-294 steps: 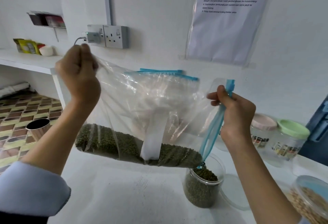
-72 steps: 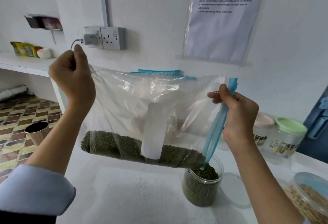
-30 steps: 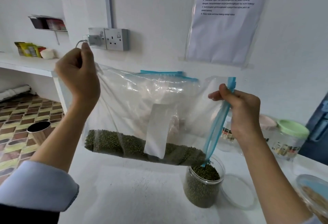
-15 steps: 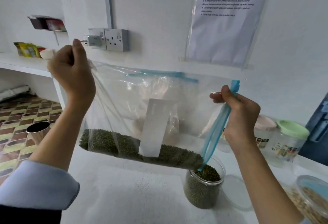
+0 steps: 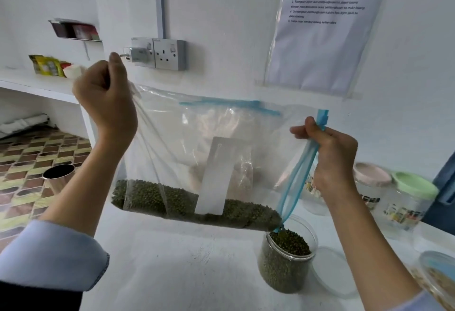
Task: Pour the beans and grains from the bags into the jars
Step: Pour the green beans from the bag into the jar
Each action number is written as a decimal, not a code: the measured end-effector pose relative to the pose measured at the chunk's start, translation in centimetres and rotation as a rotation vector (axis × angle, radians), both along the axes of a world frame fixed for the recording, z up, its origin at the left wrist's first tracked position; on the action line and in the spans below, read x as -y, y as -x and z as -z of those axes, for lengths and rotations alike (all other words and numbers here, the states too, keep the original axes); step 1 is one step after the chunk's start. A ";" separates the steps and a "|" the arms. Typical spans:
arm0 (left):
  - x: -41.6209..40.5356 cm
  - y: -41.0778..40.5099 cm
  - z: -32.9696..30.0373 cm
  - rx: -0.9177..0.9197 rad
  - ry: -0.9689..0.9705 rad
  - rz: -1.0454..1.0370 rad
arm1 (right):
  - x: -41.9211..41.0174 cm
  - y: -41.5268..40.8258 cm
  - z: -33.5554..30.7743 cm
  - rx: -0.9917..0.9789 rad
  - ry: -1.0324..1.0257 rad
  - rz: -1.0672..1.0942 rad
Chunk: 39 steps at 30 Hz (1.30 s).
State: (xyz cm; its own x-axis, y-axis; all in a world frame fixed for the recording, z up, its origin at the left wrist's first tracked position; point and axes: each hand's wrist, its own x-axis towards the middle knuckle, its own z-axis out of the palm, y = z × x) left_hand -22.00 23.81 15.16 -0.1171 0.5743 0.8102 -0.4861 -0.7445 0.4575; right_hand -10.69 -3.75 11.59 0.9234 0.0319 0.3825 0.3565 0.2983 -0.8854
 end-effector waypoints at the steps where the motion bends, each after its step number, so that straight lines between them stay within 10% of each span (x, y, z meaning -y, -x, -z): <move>1: 0.1 -0.1 0.1 -0.003 0.000 0.000 | 0.0 -0.1 0.0 -0.004 -0.019 0.017; 39: -0.3 -0.4 -0.1 0.009 -0.015 0.007 | 0.4 0.5 0.3 -0.013 -0.016 -0.046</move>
